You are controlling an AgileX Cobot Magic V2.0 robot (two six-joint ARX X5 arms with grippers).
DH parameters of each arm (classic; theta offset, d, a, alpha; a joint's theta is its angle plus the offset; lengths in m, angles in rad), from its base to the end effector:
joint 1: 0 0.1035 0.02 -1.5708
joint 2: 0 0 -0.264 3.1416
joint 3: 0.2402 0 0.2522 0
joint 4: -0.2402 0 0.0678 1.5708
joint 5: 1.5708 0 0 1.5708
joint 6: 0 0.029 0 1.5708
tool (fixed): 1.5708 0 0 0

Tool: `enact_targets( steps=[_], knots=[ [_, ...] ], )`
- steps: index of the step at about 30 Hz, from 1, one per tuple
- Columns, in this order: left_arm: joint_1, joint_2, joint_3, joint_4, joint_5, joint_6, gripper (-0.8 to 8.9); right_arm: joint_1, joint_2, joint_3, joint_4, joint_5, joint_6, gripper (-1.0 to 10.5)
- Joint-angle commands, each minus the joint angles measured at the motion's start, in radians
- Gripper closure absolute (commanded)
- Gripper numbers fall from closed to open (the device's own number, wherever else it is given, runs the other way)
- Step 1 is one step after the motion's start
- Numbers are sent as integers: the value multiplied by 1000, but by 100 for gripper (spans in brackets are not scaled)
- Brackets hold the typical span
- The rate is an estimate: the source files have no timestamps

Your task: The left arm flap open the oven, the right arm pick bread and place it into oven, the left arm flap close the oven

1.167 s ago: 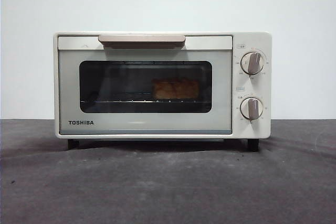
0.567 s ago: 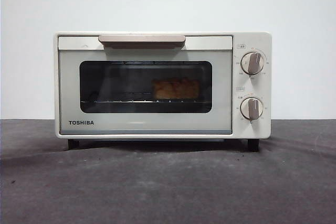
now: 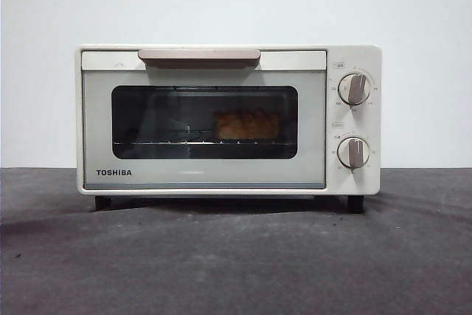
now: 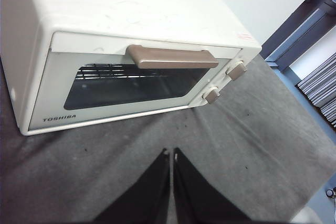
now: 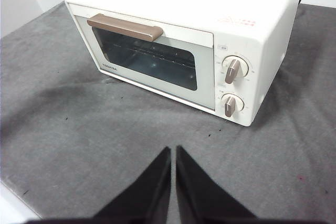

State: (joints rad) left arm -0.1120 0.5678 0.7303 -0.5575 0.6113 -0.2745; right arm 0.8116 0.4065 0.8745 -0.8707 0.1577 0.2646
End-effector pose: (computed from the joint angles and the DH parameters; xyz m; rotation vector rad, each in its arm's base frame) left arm 0.1114 -0.0293 0.3091 -0.3588 0.4877 -0.6570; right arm 0.0431 0.0388 0.3341 0.0615 0.4439 0.5906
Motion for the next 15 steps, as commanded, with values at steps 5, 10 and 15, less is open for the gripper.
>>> enact_targets(
  steps=[5, 10, 15],
  knots=[
    [-9, -30, 9, 9, 2, 17, 797, 9, 3, 18, 10, 1, -4, 936],
    [-11, -108, -37, 50, 2, 17, 797, 9, 3, 18, 11, 1, -4, 936],
    [2, -236, -247, 302, 2, 22, 797, 9, 3, 18, 10, 1, -4, 936]
  ],
)
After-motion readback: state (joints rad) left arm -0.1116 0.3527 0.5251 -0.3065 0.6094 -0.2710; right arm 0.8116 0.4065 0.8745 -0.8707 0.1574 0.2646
